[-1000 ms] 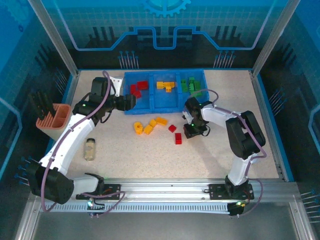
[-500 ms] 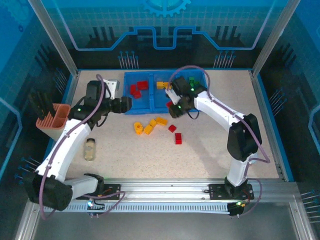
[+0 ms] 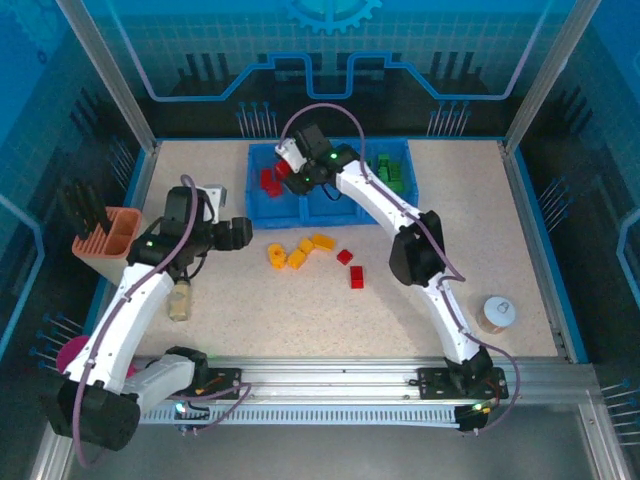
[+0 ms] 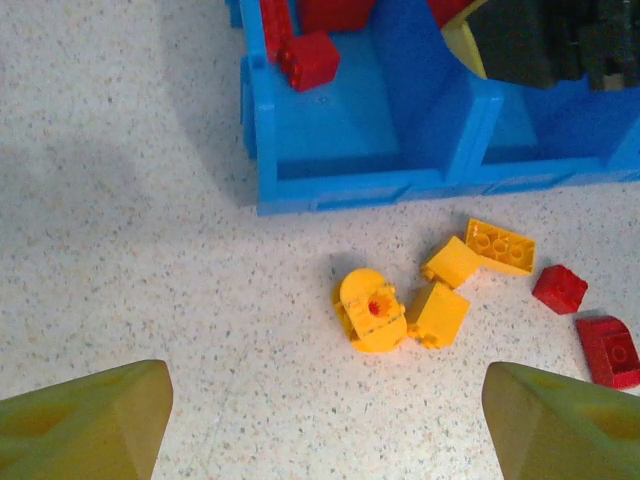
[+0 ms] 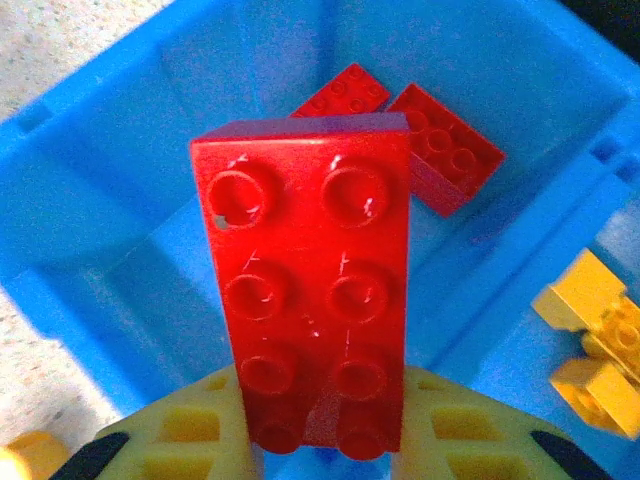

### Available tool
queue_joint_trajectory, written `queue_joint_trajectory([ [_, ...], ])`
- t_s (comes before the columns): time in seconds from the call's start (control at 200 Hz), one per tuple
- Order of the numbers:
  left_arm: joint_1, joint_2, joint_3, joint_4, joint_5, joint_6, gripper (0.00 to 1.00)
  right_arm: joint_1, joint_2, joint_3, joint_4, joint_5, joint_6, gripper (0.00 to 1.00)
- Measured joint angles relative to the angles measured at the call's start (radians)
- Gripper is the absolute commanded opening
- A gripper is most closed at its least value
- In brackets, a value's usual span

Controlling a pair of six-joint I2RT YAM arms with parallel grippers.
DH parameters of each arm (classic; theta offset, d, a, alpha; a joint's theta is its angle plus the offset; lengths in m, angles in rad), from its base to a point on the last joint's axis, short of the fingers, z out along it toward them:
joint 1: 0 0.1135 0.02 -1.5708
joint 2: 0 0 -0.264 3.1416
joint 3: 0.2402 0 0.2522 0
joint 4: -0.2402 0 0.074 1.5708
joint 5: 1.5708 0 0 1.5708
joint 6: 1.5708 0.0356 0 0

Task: Sort the legos into containers by color
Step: Place the lego in the container.

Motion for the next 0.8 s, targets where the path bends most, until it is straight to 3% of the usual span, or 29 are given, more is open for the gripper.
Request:
queue_joint_trajectory([
  [0.375,0.000,0.012,-0.073,0.003,0.004,-0.085,0.82,0.029,0.056,0.023,0.048,0.002,-0.080,0.36],
  [0.59,0.000,0.039,-0.084,0.021,0.008,-0.117,0.82,0.037,0.034,-0.040,0.089,0.001,-0.108,0.54],
  [0.801,0.000,0.062,-0.094,0.048,0.008,-0.152,0.83,0.043,-0.056,-0.136,0.088,-0.024,-0.101,0.50],
])
